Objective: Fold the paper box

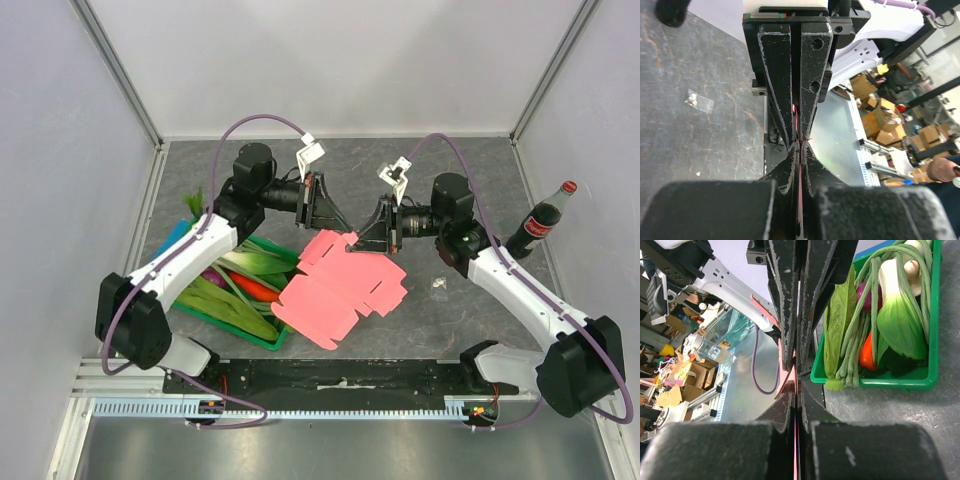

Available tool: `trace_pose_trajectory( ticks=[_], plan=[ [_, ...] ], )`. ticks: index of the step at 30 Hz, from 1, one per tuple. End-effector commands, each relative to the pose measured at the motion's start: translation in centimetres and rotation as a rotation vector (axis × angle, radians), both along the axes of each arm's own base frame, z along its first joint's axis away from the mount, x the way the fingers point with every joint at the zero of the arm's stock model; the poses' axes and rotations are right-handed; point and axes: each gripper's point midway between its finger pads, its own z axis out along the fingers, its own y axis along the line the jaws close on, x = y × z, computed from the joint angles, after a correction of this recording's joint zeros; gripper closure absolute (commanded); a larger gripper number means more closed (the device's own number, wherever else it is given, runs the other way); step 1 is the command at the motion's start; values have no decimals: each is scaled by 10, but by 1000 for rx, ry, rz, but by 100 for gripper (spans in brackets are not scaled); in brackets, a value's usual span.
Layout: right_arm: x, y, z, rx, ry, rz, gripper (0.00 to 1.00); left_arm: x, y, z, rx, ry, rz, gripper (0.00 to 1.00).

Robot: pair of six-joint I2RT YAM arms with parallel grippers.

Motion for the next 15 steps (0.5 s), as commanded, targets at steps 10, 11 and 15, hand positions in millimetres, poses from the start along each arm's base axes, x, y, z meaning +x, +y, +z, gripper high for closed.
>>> trace_pose_trajectory(
  ticks=[10, 11, 15],
  plan=[
    [11, -11, 25, 45, -89, -69, 100, 68, 94, 36, -85, 57, 595, 43],
    [9, -11, 29, 51, -95, -66, 100, 65, 98, 23, -70, 91, 595, 43],
    [4, -14, 48, 97, -113, -54, 100, 45, 97, -7, -55, 180, 537, 47]
  ],
)
